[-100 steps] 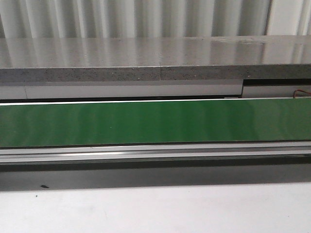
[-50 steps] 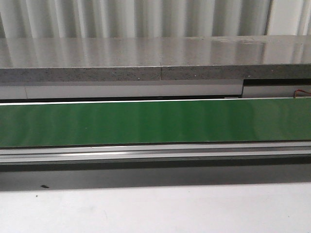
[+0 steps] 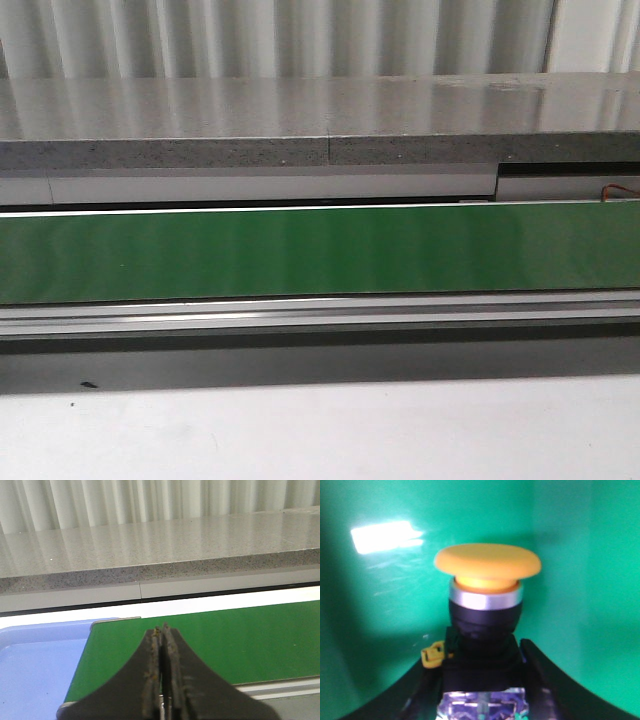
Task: Move button from right to left
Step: 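Carry the button onto the conveyor belt end and open the right gripper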
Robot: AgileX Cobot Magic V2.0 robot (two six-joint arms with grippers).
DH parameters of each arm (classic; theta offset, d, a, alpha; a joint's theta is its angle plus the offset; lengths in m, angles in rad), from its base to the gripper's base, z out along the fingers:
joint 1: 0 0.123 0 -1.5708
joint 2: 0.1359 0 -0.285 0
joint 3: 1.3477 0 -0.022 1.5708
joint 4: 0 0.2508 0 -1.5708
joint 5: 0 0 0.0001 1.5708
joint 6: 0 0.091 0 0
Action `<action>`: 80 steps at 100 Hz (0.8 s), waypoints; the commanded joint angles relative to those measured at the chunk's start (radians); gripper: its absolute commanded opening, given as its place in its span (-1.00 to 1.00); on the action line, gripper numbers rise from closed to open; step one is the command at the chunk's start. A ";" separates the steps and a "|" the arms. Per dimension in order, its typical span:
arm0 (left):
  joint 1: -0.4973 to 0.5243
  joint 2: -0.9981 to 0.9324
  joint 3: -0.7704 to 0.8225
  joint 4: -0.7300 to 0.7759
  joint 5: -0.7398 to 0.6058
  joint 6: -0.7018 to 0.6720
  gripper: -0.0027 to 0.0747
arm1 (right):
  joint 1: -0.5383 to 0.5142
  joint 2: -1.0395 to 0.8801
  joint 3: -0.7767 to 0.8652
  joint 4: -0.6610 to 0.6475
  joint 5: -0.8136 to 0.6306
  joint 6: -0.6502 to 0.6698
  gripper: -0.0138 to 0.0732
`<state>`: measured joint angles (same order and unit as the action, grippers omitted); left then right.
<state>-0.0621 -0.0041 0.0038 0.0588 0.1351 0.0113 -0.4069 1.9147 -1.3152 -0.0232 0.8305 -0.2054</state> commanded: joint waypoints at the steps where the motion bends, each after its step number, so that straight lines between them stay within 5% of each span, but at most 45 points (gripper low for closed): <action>1: 0.003 -0.031 0.038 0.000 -0.080 -0.011 -0.98 | 0.022 -0.125 -0.028 -0.006 0.016 0.017 -0.26; 43: 0.003 -0.031 0.038 0.000 -0.080 -0.011 -0.99 | 0.210 -0.316 -0.006 -0.007 0.172 0.136 -0.26; 80: 0.003 -0.031 0.038 0.000 -0.080 -0.011 -0.99 | 0.288 -0.287 0.108 0.048 0.092 0.177 -0.26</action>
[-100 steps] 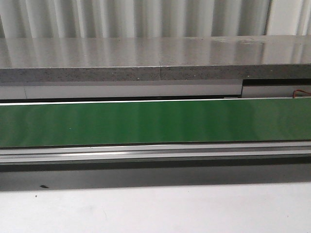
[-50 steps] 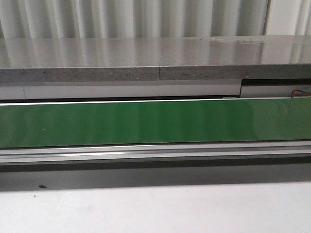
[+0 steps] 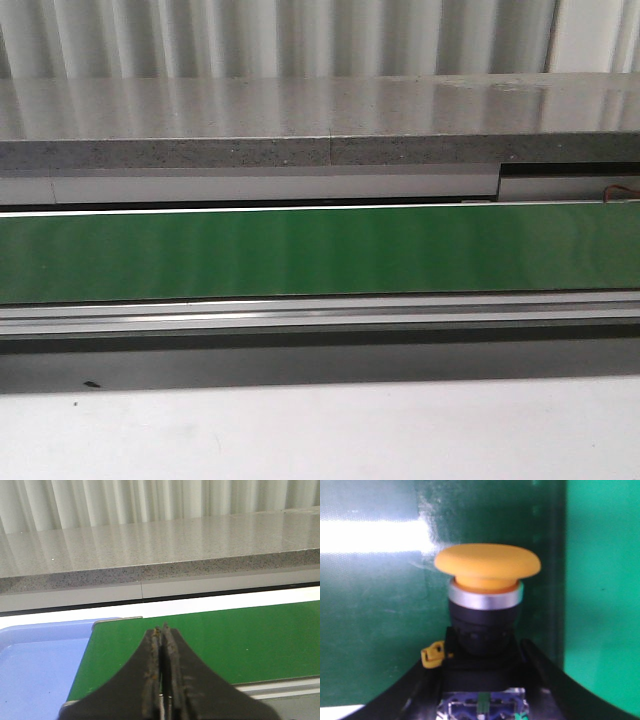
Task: Move button from right to left
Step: 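Carry the button onto the conveyor belt end and open the right gripper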
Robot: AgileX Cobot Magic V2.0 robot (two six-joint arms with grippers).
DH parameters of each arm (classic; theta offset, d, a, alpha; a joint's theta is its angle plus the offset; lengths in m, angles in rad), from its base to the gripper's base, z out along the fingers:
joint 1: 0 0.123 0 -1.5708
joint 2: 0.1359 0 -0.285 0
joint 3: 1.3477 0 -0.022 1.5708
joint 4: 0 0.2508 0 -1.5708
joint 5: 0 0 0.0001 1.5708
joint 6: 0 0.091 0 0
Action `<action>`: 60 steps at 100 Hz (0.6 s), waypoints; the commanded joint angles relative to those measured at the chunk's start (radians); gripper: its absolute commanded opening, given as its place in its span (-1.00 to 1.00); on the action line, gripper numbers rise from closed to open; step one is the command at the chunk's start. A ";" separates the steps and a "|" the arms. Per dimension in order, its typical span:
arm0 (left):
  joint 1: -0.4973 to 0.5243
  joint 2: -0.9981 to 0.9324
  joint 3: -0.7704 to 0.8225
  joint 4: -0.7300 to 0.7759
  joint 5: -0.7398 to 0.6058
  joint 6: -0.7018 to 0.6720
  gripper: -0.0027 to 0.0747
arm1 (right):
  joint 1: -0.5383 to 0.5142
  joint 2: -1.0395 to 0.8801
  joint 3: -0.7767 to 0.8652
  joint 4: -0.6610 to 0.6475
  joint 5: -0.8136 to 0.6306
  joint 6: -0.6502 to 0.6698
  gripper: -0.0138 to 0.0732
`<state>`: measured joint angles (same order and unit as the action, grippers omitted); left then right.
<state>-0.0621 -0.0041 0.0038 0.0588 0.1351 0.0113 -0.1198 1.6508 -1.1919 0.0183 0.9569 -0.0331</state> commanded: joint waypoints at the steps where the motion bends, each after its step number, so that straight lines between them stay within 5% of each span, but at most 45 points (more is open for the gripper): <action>1: 0.003 -0.031 0.038 0.000 -0.080 -0.011 -0.98 | 0.001 -0.021 -0.015 0.006 -0.034 0.005 -0.26; 15: 0.003 -0.031 0.038 0.000 -0.080 -0.011 -0.98 | 0.001 -0.002 -0.015 0.006 -0.044 0.005 -0.16; 37: 0.003 -0.031 0.038 0.000 -0.080 -0.011 -0.98 | 0.005 -0.006 -0.015 0.014 -0.065 0.004 0.70; 60: 0.003 -0.031 0.038 0.000 -0.080 -0.011 -0.98 | 0.062 -0.086 -0.015 0.031 -0.075 0.003 0.73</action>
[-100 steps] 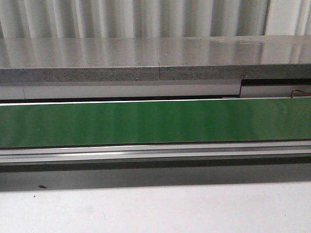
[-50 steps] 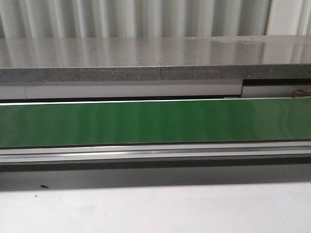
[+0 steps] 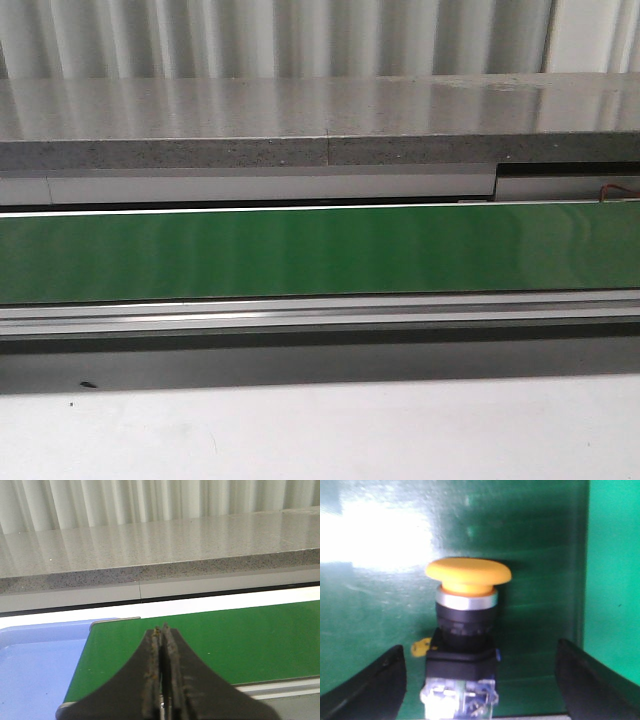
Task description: Move button from right to left
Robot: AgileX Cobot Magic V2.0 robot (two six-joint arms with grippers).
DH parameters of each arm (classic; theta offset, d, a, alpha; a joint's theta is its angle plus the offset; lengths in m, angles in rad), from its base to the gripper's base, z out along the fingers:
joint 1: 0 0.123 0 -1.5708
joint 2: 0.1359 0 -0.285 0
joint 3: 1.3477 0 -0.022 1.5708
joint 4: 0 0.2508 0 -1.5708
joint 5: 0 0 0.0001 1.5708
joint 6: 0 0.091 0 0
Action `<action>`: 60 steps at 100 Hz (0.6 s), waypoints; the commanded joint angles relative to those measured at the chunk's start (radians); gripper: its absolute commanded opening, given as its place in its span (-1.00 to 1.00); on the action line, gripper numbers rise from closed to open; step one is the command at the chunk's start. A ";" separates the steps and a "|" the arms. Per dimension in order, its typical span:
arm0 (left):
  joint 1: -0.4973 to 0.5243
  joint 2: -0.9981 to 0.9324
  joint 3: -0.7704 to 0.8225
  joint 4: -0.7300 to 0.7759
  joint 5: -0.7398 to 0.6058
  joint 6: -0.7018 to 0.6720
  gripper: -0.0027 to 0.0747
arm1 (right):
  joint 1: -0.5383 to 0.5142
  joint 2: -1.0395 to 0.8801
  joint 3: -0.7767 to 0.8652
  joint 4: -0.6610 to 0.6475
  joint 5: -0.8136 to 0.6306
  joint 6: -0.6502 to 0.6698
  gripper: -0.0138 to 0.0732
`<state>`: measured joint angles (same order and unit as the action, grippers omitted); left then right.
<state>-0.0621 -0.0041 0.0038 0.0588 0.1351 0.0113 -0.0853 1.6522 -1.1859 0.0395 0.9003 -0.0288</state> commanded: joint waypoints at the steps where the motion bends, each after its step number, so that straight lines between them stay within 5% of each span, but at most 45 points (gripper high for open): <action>1: 0.003 -0.031 0.038 0.000 -0.080 -0.011 -0.99 | 0.031 -0.091 -0.021 0.009 -0.017 -0.002 0.73; 25: 0.003 -0.031 0.038 0.000 -0.080 -0.011 -0.99 | 0.128 -0.239 0.057 0.009 -0.061 -0.006 0.66; 49: 0.003 -0.031 0.038 0.000 -0.080 -0.011 -0.98 | 0.141 -0.482 0.276 0.009 -0.167 -0.006 -0.53; 60: 0.003 -0.031 0.038 0.000 -0.080 -0.011 -0.99 | 0.141 -0.596 0.359 0.009 -0.195 -0.006 -0.84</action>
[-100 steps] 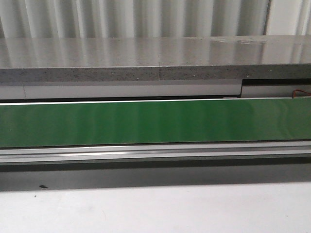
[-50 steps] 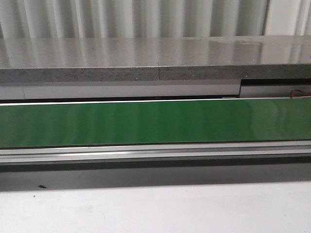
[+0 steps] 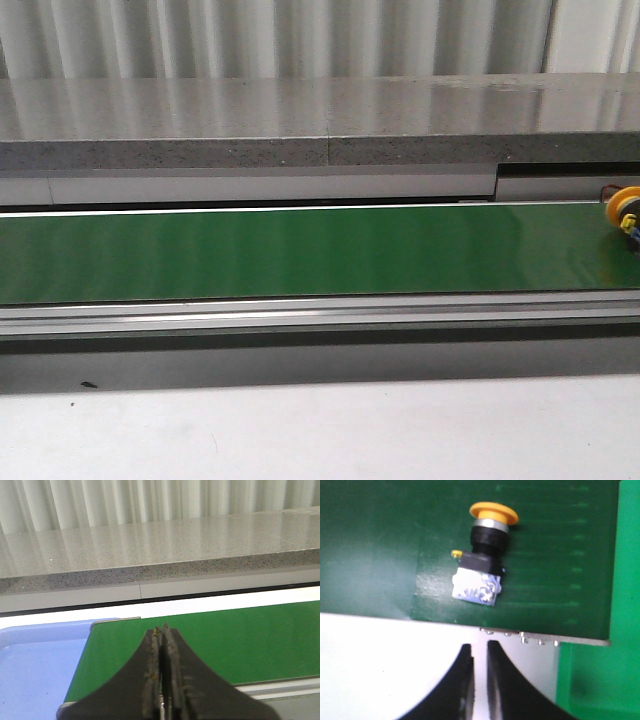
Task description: Move button from right to left
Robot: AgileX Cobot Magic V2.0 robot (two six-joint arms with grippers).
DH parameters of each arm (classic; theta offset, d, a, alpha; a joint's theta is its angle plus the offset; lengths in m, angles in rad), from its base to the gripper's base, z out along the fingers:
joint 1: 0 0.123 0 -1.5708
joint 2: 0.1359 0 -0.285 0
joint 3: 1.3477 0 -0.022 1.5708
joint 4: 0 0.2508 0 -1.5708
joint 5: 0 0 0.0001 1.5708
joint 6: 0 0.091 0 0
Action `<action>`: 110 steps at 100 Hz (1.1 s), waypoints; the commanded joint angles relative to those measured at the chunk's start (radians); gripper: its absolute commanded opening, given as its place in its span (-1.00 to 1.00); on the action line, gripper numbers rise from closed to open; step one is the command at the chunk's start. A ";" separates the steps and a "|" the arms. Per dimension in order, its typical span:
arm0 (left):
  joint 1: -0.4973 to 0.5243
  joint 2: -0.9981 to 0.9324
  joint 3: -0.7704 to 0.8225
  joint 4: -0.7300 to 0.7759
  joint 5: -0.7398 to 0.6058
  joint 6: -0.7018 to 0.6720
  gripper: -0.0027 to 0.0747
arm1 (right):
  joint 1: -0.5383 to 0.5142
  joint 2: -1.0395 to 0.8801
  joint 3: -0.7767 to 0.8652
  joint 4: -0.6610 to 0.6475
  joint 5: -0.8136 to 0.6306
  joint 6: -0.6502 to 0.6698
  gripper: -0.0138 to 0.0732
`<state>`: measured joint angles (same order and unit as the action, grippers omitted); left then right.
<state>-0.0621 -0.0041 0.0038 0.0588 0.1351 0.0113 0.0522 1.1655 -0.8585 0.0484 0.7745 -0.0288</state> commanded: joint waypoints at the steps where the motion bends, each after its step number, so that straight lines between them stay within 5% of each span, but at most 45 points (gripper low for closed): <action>1: 0.003 -0.031 0.038 0.000 -0.080 -0.011 -0.98 | 0.004 -0.125 0.036 0.000 -0.071 -0.006 -0.83; 57: 0.003 -0.031 0.038 0.000 -0.080 -0.011 -0.98 | 0.004 -0.666 0.283 -0.001 -0.138 -0.006 -0.84; 110: 0.003 -0.031 0.038 0.000 -0.080 -0.011 -0.98 | 0.004 -0.880 0.408 -0.001 -0.179 -0.006 -0.84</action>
<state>-0.0621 -0.0041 0.0038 0.0588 0.1351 0.0113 0.0522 0.2802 -0.4291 0.0484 0.6734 -0.0288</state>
